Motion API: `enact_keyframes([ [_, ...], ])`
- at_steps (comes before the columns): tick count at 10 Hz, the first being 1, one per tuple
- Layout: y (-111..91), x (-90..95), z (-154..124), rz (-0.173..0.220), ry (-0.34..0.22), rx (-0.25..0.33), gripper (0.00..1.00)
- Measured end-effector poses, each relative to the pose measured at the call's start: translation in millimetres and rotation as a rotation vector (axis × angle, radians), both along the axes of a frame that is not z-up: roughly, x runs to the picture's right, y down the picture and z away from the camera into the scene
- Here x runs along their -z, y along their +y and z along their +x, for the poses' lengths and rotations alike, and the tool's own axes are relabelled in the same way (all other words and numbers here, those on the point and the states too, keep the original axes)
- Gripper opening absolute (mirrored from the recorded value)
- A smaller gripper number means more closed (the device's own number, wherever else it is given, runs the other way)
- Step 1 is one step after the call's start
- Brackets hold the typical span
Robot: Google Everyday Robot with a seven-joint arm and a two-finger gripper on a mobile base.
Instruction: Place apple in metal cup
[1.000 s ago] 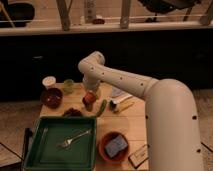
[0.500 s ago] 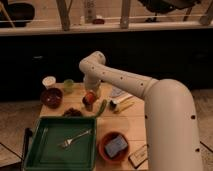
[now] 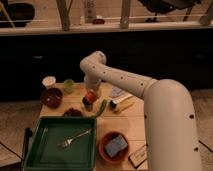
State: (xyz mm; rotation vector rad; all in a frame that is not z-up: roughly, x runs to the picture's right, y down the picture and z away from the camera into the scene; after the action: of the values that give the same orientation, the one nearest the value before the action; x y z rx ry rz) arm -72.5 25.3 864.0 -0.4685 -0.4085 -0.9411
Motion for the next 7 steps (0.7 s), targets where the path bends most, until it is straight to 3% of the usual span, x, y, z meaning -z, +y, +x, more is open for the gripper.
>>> enact_keyframes([
  [7,-1.3,-2.7,-1.0,-0.010,-0.005,-0.023,0.00],
])
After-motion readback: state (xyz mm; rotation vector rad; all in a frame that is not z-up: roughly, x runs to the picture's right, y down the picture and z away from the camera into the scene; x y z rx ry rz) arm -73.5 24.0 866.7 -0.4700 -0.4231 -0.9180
